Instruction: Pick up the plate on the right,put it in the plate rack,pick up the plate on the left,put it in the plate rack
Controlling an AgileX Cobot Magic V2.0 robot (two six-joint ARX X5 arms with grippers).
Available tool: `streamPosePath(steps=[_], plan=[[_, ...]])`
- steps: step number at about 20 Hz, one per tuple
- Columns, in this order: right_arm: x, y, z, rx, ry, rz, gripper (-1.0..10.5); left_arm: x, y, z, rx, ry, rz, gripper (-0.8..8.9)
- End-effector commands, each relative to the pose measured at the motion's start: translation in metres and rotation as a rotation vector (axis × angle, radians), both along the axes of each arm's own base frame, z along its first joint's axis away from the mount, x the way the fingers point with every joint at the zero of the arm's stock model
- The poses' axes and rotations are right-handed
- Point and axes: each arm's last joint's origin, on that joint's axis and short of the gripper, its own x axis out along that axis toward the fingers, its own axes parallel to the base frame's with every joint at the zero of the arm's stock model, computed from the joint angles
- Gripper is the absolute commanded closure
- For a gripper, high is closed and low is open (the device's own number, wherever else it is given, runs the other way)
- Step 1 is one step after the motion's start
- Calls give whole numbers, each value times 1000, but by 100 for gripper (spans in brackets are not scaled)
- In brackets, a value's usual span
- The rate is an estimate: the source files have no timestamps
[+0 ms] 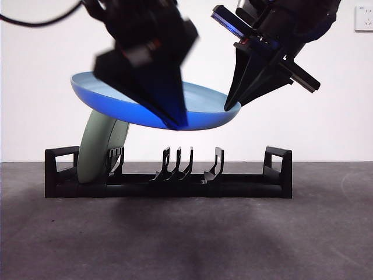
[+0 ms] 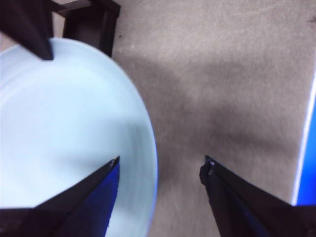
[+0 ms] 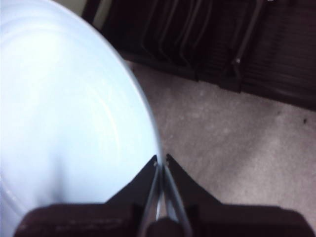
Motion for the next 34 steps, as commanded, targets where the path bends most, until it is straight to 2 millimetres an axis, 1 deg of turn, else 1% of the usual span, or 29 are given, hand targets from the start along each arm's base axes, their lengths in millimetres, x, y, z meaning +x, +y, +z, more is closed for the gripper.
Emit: streamPosePath(steps=[1, 3, 4, 5, 6, 7, 9, 11, 15, 16, 18, 19, 21, 23, 26, 28, 31, 34], plan=[[1, -2, 3, 37, 5, 31, 956, 9, -5, -8, 12, -1, 16, 532], [1, -6, 3, 51, 18, 33, 956, 16, -7, -14, 22, 10, 32, 536], [2, -8, 3, 50, 22, 26, 956, 19, -6, -15, 21, 18, 40, 568], [2, -9, 3, 48, 23, 23, 956, 22, -5, -15, 16, 25, 44, 656], [3, -10, 3, 48, 25, 17, 956, 25, -4, -15, 12, 26, 53, 780], [4, -12, 3, 48, 24, 12, 956, 27, -3, -14, 8, 23, 59, 832], [5, -14, 3, 47, 22, 7, 956, 32, -2, -14, -5, 18, 74, 823], [5, -15, 4, 47, 18, 7, 953, 33, -2, -14, -9, 36, 49, 823], [0, -20, 14, 60, -16, 2, 942, 32, -5, -13, -47, 79, 3, 822], [-3, -22, 20, 67, -34, -1, 930, 32, -6, -13, -60, 85, -7, 823], [-12, -29, 37, 89, -92, -11, 816, 32, -8, -12, -85, 83, -19, 822], [-18, -33, 46, 102, -124, -15, 777, 31, -9, -11, -95, 79, -24, 823], [-31, -44, 66, 123, -208, -30, 779, 29, -13, -9, -126, 78, -44, 823], [-45, -56, 85, 109, -310, -98, 779, 28, -17, -7, -180, 94, -85, 823], [-65, -76, 107, 26, -464, -262, 780, 27, -27, 2, -318, 105, -151, 823], [-76, -88, 116, -22, -536, -366, 783, 33, -31, 11, -462, 114, -162, 823], [-88, -101, 126, -52, -603, -449, 783, 54, -29, 28, -698, 180, -147, 823], [-93, -107, 130, -51, -624, -470, 783, 82, -17, 42, -917, 251, -103, 823]])
